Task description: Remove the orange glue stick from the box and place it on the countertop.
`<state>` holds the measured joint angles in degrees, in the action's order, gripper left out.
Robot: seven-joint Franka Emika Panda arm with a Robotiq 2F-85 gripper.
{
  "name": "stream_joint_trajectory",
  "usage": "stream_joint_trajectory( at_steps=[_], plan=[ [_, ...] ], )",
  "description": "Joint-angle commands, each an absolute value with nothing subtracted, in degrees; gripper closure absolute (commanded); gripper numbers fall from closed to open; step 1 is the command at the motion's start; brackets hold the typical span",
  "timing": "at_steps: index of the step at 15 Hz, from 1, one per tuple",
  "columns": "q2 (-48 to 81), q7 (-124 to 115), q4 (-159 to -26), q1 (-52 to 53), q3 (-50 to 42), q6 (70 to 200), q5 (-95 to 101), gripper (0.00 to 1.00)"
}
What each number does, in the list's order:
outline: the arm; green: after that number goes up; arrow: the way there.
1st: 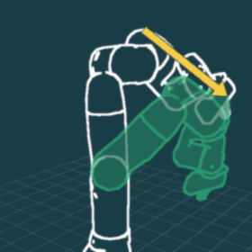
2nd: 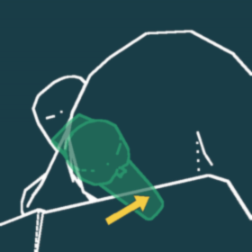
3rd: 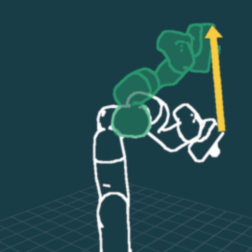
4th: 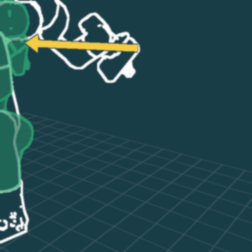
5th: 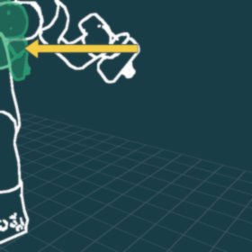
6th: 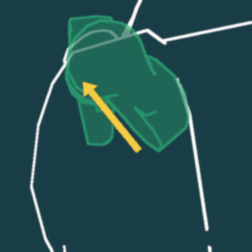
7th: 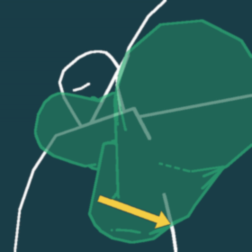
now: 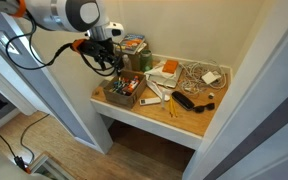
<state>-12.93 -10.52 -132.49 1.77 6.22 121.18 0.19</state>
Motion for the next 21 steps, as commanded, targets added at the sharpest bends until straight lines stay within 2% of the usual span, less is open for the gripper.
stream_joint_trajectory(
  at_steps=[1,6,7,15,21],
  plan=[
    [-3.39,-14.99,-127.07,1.61,6.68,123.35,4.31,0.00],
    [6.40,-11.76,-119.05,3.32,5.85,118.44,4.61,0.00],
    [2.65,-12.79,-123.81,3.14,5.35,121.33,4.09,0.00],
    [6.20,-11.98,-120.03,3.66,5.28,119.75,4.03,0.00],
    [10.57,-10.15,-123.56,3.97,5.48,134.56,1.06,0.00]
  ],
)
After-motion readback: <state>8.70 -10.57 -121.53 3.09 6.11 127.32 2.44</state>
